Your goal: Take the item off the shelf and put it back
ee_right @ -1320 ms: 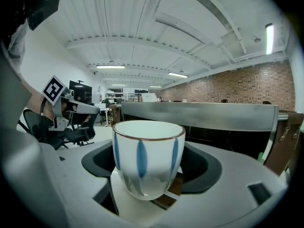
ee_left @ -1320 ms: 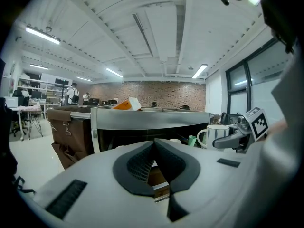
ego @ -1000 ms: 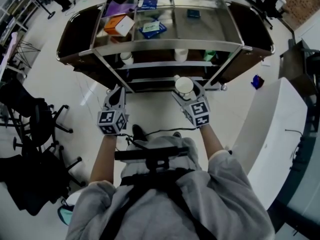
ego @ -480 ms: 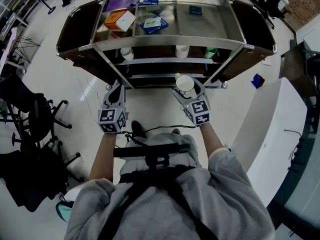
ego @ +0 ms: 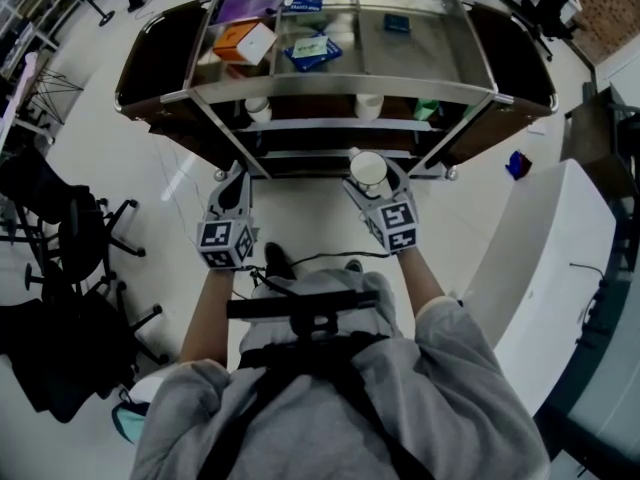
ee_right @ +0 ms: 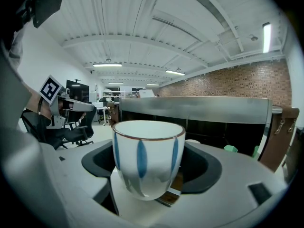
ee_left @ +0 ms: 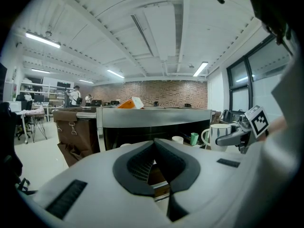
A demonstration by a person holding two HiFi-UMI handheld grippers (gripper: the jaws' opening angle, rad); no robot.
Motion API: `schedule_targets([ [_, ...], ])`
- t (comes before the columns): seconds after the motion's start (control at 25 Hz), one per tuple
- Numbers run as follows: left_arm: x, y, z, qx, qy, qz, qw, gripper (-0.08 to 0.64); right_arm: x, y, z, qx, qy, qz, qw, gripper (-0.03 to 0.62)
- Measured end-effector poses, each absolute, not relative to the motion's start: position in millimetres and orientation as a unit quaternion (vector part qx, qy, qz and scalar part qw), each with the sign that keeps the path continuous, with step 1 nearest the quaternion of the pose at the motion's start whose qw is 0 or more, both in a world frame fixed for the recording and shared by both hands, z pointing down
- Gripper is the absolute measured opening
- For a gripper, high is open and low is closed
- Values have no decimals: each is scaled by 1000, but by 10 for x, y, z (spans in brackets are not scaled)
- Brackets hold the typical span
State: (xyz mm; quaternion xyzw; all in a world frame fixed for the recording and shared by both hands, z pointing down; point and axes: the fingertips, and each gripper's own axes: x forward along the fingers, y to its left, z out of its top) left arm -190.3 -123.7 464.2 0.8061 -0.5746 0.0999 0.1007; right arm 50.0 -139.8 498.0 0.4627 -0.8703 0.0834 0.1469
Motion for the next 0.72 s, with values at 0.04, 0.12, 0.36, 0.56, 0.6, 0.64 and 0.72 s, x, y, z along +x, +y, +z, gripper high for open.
schedule_targets([
  [0.04, -1906, -1243, 4641, 806, -574, 99, 101, 5, 495, -1410, 4985, 464, -869, 84, 147, 403],
  [0.12, -1900, -1253, 4642, 808, -571, 99, 101, 5, 483, -1431, 5000, 467, -868, 88, 146, 403],
  [0.36, -1897, -1312, 4710, 809, -567, 110, 110, 5, 380, -1540, 5099, 479, -861, 96, 142, 403],
  [0.56, -1916, -1453, 4806, 815, -555, 121, 113, 5, 204, -1729, 5277, 496, -851, 100, 142, 402],
  [0.6, -1933, -1490, 4824, 817, -553, 120, 113, 5, 148, -1769, 5315, 498, -850, 100, 143, 403],
  [0.64, -1953, -1529, 4837, 818, -551, 119, 111, 5, 89, -1809, 5356, 500, -848, 99, 145, 403],
  [0.72, -1984, -1613, 4861, 822, -546, 121, 108, 5, -27, -1903, 5440, 504, -845, 98, 150, 403],
])
